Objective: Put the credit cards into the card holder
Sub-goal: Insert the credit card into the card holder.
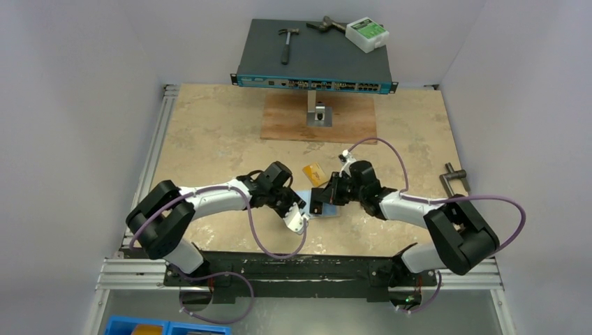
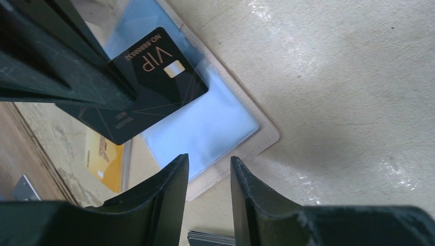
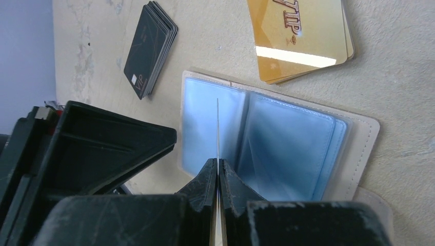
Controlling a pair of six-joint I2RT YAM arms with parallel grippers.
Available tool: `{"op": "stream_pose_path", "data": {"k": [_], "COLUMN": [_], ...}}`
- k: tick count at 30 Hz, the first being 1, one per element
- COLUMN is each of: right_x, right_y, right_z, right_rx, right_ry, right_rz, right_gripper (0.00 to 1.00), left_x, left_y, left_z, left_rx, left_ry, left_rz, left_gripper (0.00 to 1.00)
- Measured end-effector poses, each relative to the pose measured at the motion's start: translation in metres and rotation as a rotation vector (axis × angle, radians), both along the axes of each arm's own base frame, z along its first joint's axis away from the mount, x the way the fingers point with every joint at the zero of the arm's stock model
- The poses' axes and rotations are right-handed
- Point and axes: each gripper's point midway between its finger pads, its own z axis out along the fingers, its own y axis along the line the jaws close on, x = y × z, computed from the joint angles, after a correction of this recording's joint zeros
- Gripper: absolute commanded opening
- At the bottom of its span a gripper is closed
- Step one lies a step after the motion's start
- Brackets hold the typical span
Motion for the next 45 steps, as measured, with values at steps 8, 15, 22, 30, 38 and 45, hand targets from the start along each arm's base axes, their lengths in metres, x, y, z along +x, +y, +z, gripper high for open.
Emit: {"op": "stream_pose_path", "data": {"k": [8,15,22,30,38,45], "right_x": [0.004,0.008,0.009,0.006,0.005,0.005], "right_y": [-0.01,-0.019,-0.022,-0.019,-0.018,-0.016], "right_z": [0.0,-0.001,-0.001,-0.009,-0.011,-0.012], "right_rx": [0.018,0.029,0.05,0.073,0.09,0.103], "right_ry": [-0.015,-0.021,-0.027,-0.005,-0.003,-0.007], "right_rz": [-0.037,-0.071,-0.077,-0.066,-0.066,-0.055], "right_gripper": [0.0,0.0,0.0,0.0,0.0,0.0], "left_x": [-0.009,-0.009,-0.01,-0.012,-0.012,-0.012], "left_y": [0.006,0.005,0.005,0.005,0.005,0.006], "left_z": [-0.019,-0.02,-0.021,-0.022,-0.022,-0.023], "left_rx": [0.039,0.051,0.064,0.078,0.086,0.092], "left_ry": [-0.025,-0.065,-0.086,-0.099,-0.105,-0.107], "left_rz": [-0.059,-0.105,-0.136,-0.15,-0.151,-0.15], "left_gripper": [0.33,0.32,0.31,0.27,0.25,0.24]}}
